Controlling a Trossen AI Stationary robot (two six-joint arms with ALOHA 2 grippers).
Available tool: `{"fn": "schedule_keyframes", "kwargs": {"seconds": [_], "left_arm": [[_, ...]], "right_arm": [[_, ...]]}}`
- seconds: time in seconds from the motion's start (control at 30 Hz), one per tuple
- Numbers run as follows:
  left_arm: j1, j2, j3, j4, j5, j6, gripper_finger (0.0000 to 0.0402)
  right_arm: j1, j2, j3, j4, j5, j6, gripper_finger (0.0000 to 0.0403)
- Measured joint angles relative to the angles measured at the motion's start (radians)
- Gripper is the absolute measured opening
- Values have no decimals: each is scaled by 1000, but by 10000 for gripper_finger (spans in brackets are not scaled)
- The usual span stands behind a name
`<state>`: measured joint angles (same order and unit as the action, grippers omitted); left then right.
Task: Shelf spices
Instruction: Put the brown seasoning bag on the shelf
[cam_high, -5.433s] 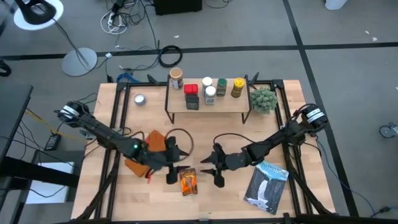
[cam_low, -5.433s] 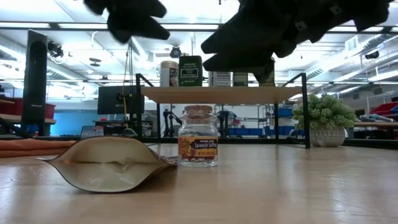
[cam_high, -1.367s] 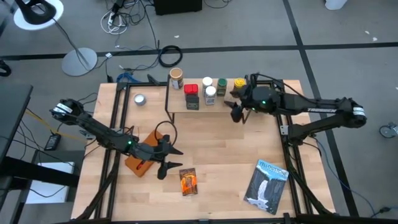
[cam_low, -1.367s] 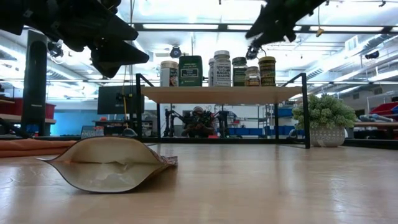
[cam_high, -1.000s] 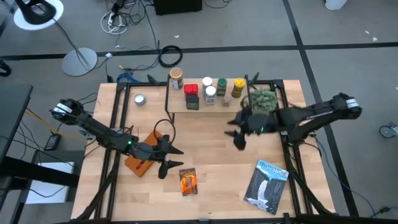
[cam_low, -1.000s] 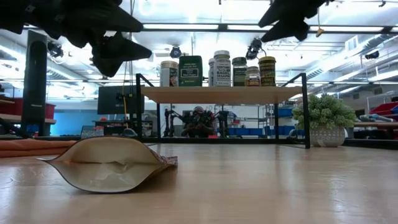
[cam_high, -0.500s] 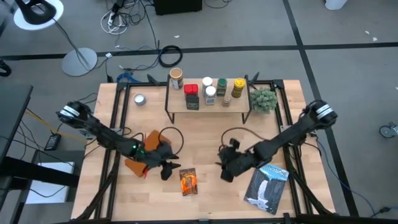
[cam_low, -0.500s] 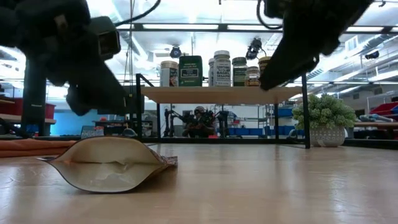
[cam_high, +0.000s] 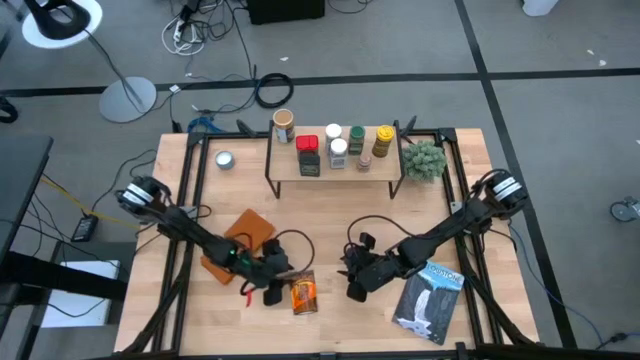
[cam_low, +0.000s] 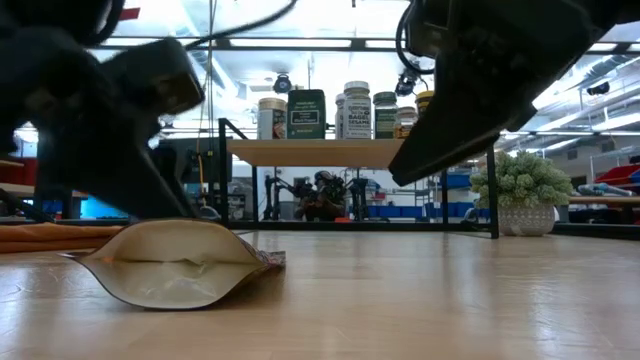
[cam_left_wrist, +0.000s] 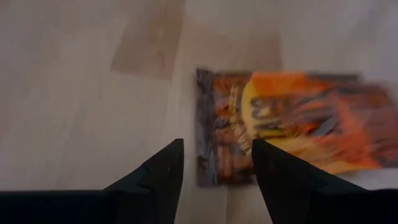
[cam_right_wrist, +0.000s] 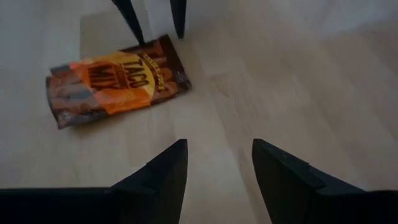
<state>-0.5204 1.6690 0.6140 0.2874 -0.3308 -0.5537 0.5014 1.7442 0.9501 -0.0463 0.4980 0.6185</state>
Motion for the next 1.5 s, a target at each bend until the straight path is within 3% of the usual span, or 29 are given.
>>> {"fn": "schedule_keyframes", "kwargs": {"seconds": [0.4,0.77,1.03,1.1,1.2,1.5], "left_arm": [[-6,77,48,-62,-17,-24,188],[-5,80,45,-45,-15,-26,91],[-4,83,43,15,12,-22,23],[-5,84,43,27,19,-2,8],[-6,84,42,36,22,3,4],[-6,84,42,46,14,25,2]], "right_arm": [[0,-4,0,12,-2,-2,177],[-1,-4,0,24,-2,-43,174],[-1,-4,0,146,-2,-39,173],[-1,4,0,220,57,-75,174],[-11,13,0,333,124,-111,173],[-25,14,0,498,107,-116,173]]}}
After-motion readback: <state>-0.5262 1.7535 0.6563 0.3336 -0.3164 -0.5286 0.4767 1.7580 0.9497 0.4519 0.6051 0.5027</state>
